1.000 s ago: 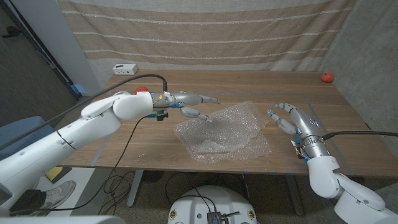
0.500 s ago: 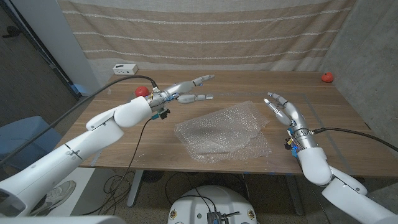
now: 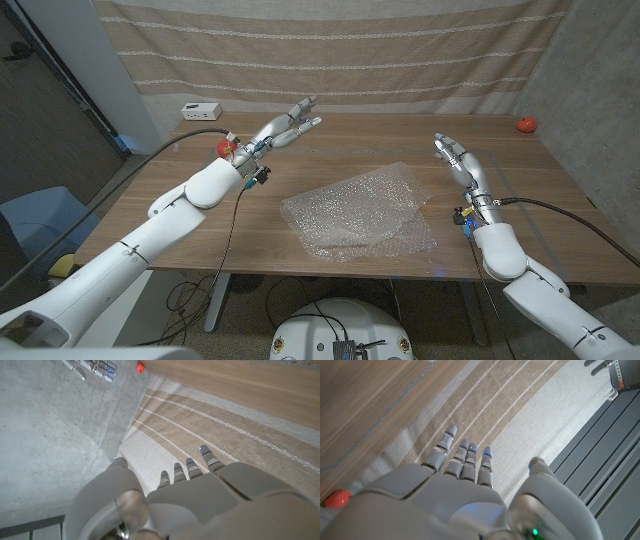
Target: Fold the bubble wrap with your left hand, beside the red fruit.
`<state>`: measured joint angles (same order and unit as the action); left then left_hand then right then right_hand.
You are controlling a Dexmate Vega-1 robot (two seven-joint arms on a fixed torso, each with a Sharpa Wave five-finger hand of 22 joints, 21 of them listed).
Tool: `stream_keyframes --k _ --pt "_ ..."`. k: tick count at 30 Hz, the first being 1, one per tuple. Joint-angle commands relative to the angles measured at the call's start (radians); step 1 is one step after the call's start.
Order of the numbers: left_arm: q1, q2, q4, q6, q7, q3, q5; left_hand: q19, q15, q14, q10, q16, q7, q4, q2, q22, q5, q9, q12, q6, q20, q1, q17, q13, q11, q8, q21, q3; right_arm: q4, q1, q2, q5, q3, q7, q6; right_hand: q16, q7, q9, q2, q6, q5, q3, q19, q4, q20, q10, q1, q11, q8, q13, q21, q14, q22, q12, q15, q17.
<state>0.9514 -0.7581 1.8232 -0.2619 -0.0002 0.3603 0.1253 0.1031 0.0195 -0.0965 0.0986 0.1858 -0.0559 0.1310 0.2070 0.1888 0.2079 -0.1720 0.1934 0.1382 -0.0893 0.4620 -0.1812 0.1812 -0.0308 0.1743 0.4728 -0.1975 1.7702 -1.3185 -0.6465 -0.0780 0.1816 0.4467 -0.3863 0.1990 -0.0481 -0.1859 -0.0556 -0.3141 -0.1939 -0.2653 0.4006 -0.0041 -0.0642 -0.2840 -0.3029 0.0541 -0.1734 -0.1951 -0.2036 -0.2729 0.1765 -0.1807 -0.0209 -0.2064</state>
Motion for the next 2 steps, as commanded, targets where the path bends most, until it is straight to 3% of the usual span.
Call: stream_keyframes --k 1,2 --pt "0.003 0.105 -0.127 0.031 0.084 -0.008 0.196 -0.006 -0.003 0.005 -0.002 0.006 0.008 0.018 0.009 0.002 0.010 -0.002 0.003 0.006 0.003 -0.010 -0.002 0.000 0.005 0.004 0.003 -0.016 -0.068 0.093 0.064 -0.128 0.015 -0.062 -0.060 0.002 0.011 -0.001 -0.011 -0.003 0.001 -0.006 0.006 -0.007 0.009 -0.005 -0.001 0.009 -0.008 -0.002 -0.002 -0.004 0.003 -0.007 0.009 -0.001" --pt "0.006 0.112 -0.143 0.029 0.096 -0.011 0.205 -0.005 -0.003 0.004 -0.001 0.006 0.008 0.020 0.009 0.002 0.011 -0.002 0.002 0.007 0.002 -0.011 -0.002 0.000 0.007 0.003 0.002 -0.019 -0.059 0.111 0.060 -0.149 0.019 -0.083 -0.045 0.002 0.012 -0.001 -0.011 -0.002 0.001 -0.006 0.005 -0.008 0.011 -0.006 -0.002 0.011 -0.008 -0.002 -0.001 -0.006 0.003 -0.007 0.008 0.000"
